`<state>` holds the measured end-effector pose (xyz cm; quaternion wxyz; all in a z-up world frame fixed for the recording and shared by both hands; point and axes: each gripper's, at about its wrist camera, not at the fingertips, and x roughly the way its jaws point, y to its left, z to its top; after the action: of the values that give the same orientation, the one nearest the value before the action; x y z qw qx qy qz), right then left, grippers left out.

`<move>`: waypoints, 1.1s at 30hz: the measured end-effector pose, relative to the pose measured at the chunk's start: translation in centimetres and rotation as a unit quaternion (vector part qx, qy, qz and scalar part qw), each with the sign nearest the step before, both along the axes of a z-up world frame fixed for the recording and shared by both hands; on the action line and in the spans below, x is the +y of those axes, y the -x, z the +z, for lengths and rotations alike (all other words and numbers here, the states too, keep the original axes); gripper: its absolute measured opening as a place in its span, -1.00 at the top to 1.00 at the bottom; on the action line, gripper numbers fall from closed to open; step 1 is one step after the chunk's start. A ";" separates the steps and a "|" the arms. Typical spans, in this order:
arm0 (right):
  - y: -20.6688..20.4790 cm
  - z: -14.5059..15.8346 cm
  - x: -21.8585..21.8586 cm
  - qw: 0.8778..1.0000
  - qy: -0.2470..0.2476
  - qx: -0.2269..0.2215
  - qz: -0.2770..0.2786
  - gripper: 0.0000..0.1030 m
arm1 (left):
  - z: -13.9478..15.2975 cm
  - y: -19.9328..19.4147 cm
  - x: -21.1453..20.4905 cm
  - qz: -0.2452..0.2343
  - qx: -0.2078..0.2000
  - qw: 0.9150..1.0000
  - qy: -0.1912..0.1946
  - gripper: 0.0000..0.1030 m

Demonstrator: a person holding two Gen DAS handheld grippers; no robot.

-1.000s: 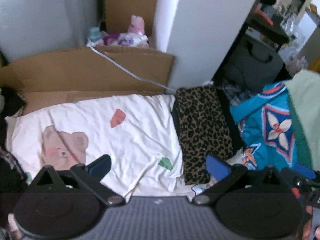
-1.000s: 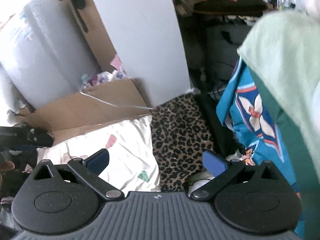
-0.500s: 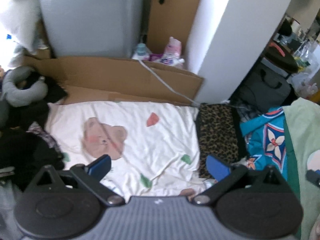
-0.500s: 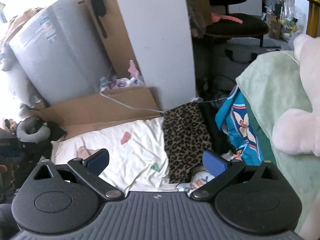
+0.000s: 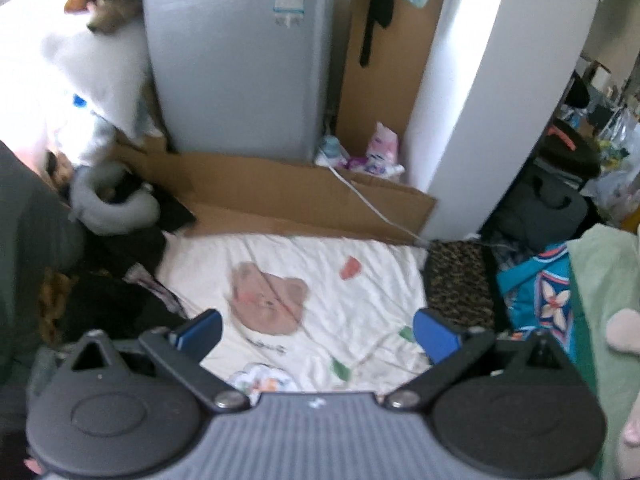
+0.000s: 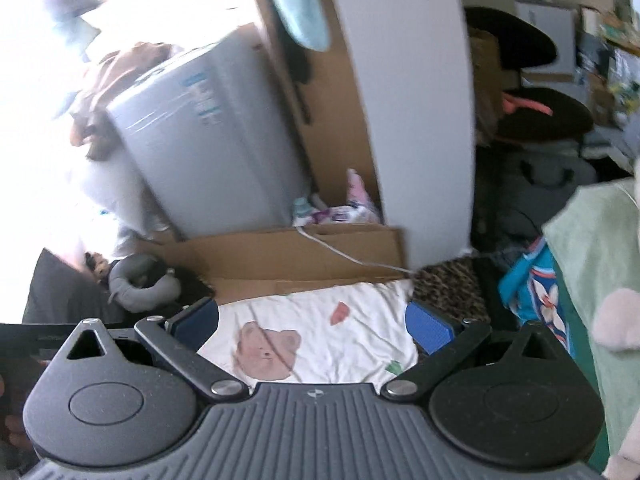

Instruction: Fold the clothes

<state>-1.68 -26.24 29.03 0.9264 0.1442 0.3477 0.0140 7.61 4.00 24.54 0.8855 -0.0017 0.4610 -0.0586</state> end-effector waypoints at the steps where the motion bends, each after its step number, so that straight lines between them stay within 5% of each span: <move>1: 0.0 0.1 0.7 1.000 -0.001 -0.001 0.005 -0.99 | 0.3 0.2 0.5 0.001 -0.001 1.000 0.003 -0.99; 15: -3.3 -2.3 7.6 0.998 -0.037 0.022 0.056 -0.99 | -0.9 2.2 10.0 0.097 0.000 0.995 0.013 -0.99; 24: -3.5 -5.3 10.8 0.997 0.004 0.004 0.076 -0.99 | -3.3 5.3 11.2 0.108 -0.023 0.994 0.017 -0.99; 33: -0.6 -11.1 7.8 0.996 0.041 0.041 0.064 -0.99 | -7.2 8.2 8.9 0.097 -0.042 0.994 0.013 -0.99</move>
<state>-1.07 -18.39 17.88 0.9137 0.0842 0.3940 0.0529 -0.61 12.89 17.36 0.9054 -0.0548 0.4204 0.0214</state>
